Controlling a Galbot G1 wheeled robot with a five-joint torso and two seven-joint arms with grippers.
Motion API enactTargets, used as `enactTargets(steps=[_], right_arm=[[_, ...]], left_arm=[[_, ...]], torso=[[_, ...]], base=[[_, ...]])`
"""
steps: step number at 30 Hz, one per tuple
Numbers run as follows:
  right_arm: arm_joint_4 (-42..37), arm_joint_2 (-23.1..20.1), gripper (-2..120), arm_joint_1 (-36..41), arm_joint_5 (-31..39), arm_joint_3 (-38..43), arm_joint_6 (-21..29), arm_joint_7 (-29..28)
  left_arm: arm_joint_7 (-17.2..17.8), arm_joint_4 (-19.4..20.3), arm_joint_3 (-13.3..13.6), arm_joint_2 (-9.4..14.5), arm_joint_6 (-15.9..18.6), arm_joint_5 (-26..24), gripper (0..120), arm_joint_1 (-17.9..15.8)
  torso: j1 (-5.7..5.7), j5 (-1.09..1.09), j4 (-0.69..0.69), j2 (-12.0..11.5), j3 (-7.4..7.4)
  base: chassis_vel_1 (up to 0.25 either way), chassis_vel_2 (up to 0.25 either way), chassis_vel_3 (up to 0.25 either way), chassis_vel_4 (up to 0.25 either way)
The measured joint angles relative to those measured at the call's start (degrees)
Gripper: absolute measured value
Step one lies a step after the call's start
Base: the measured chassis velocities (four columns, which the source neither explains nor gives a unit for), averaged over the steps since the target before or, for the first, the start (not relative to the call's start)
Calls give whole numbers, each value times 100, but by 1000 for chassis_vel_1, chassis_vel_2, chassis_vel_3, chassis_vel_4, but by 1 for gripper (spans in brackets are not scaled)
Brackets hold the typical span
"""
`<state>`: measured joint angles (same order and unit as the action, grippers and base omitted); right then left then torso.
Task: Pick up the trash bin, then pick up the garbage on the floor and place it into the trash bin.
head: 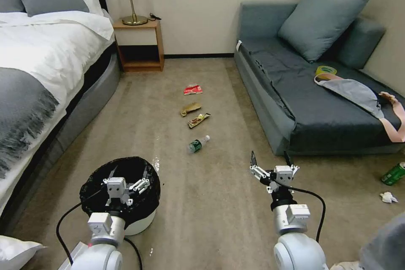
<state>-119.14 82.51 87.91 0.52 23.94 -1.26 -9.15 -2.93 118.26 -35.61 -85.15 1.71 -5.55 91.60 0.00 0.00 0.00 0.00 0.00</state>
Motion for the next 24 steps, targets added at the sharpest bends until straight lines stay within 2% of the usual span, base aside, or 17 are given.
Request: enactTargets(steps=[24], right_arm=[[257,195,100,51,-30,422,70,507]], left_arm=[[165,-208,228,-44,-97,313,100,-155]], torso=[[0,0,0,0,0]], base=[[0,0,0,0]])
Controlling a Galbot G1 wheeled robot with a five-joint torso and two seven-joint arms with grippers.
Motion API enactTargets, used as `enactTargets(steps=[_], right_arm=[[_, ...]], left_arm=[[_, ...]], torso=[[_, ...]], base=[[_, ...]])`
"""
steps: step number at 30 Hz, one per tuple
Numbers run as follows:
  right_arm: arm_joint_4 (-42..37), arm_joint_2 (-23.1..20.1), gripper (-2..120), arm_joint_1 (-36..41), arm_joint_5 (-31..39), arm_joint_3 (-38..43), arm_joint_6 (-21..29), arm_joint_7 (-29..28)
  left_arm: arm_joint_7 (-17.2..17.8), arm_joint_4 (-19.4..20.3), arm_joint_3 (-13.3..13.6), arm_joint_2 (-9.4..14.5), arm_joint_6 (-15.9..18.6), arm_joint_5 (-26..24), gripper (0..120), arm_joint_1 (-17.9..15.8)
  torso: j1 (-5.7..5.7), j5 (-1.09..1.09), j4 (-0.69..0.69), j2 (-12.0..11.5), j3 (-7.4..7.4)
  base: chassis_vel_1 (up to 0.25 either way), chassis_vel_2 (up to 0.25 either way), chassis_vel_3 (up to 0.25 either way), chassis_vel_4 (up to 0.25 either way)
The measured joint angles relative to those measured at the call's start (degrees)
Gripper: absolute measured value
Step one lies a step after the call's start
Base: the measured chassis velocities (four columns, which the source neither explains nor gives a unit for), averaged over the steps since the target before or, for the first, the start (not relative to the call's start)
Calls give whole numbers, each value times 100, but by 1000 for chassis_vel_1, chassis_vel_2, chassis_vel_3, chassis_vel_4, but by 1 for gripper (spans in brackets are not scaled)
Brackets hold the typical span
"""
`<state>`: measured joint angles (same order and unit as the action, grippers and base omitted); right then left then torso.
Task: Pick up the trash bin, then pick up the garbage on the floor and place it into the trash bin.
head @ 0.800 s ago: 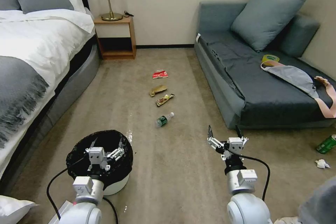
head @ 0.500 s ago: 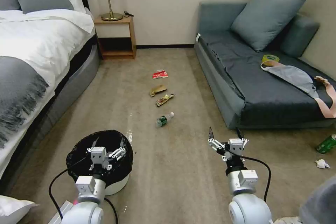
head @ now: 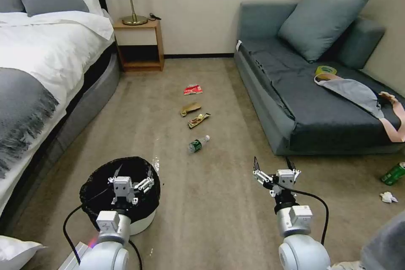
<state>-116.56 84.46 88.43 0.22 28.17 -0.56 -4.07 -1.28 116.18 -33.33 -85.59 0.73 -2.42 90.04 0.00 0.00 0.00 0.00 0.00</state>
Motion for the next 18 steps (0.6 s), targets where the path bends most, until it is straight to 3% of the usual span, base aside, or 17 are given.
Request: enactTargets(steps=[18], right_arm=[[160,121,100,33,-19,265,44,324]], left_arm=[[97,-129,144,-26,-61,196,100,-99]], torso=[[0,0,0,0,0]], base=[[0,0,0,0]])
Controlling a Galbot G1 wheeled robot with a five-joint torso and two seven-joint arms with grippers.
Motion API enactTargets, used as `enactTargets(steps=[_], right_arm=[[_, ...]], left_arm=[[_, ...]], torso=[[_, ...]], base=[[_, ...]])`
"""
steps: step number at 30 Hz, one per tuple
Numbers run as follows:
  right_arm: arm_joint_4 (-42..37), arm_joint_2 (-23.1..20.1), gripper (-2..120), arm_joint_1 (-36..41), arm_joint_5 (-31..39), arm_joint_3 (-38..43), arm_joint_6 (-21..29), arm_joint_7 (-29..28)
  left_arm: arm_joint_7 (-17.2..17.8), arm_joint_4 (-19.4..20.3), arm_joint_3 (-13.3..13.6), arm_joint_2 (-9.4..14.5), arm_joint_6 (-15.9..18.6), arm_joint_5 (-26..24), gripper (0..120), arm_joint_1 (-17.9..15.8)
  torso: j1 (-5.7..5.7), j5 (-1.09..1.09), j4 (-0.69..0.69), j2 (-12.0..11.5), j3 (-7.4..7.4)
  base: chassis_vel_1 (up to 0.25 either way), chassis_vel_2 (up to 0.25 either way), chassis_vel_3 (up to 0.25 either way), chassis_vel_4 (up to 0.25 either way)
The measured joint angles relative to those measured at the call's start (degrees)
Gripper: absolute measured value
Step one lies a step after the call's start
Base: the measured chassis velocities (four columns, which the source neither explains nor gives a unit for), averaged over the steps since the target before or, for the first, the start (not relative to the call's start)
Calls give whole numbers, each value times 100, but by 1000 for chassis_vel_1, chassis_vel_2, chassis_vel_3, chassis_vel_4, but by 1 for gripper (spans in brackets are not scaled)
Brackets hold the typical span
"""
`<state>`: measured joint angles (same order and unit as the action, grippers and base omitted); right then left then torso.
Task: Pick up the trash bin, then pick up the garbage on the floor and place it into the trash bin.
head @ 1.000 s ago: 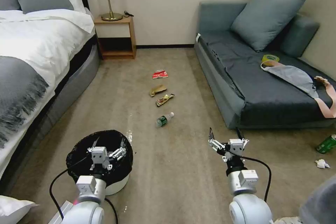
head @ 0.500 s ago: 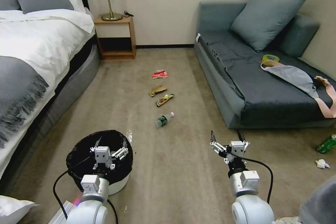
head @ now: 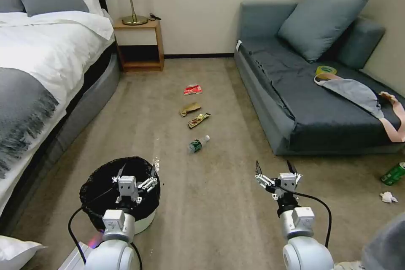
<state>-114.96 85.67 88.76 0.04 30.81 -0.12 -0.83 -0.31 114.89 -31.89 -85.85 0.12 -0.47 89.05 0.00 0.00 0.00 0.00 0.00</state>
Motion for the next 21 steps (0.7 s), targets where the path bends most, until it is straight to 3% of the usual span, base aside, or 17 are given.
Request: enactTargets(steps=[21], right_arm=[[46,33,100,8,-6,77,14,93]], left_arm=[[34,-37,40,-9,-18,55,100,-26]], torso=[[0,0,0,0,0]], base=[[0,0,0,0]])
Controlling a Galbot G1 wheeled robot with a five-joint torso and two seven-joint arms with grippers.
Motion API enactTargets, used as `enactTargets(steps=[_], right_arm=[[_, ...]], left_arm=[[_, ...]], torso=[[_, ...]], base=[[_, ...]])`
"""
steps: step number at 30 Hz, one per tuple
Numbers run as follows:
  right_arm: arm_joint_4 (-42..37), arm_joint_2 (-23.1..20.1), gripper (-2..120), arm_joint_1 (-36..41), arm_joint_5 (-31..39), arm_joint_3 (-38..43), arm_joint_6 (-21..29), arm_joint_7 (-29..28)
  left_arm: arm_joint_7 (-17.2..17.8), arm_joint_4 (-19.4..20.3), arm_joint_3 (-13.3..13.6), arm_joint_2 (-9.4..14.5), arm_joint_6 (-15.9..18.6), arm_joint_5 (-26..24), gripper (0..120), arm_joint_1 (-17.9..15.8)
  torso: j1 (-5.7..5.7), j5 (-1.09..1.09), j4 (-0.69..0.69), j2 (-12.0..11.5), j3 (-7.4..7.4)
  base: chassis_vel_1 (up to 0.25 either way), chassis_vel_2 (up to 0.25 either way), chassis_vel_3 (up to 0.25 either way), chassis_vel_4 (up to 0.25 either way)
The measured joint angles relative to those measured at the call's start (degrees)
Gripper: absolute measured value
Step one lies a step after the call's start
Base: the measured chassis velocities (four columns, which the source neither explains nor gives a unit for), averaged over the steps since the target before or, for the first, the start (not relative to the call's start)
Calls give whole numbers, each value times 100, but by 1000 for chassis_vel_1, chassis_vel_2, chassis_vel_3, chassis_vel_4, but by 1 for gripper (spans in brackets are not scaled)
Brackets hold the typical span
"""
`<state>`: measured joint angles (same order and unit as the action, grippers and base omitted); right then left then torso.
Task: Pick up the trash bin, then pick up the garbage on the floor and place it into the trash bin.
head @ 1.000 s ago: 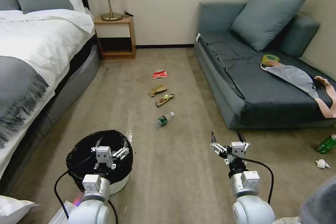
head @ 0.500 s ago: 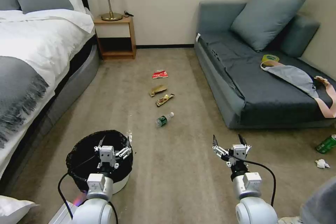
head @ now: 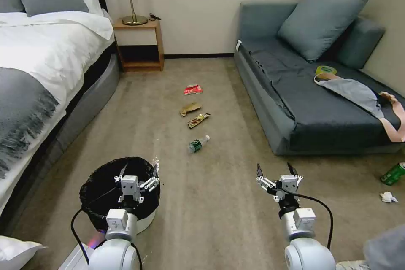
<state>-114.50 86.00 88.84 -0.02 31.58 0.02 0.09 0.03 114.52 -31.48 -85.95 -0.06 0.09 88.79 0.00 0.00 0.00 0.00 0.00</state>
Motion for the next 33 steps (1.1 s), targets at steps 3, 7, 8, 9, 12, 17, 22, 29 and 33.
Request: enactTargets(steps=[3,7,8,9,12,17,22,29,33], right_arm=[[0,-1,100,-1,1,-1,0,0],[0,-2,100,-2,2,-2,0,0],[0,-3,100,-2,2,-3,0,0],[0,-3,100,-2,2,-4,0,0],[0,-4,100,-2,2,-4,0,-1],[-2,-5,100,-3,2,-6,0,-2],[-3,-5,100,-2,2,-6,0,-3],[-4,-5,100,-2,2,-6,-1,-6],[-5,-5,100,-2,2,-6,-2,-7]], left_arm=[[0,0,-1,0,0,0,100,0],[0,0,-2,0,0,-1,100,1],[0,0,-2,0,0,-1,100,2],[0,0,-2,0,0,-2,100,1],[0,1,-2,0,0,-2,100,1],[-1,2,-2,0,0,-4,100,1],[-1,3,-2,0,0,-5,100,2],[-2,6,-2,0,2,-8,100,1],[-2,7,-3,0,3,-8,100,2]], torso=[[0,0,0,0,0],[0,0,0,0,0],[0,0,0,0,0],[0,0,0,0,0],[0,0,0,0,0],[0,0,0,0,0],[0,0,0,0,0],[0,0,0,0,0],[0,0,0,0,0]], base=[[0,0,0,0],[0,0,0,0],[0,0,0,0],[0,0,0,0],[0,0,0,0],[0,0,0,0],[0,0,0,0],[0,0,0,0],[0,0,0,0]])
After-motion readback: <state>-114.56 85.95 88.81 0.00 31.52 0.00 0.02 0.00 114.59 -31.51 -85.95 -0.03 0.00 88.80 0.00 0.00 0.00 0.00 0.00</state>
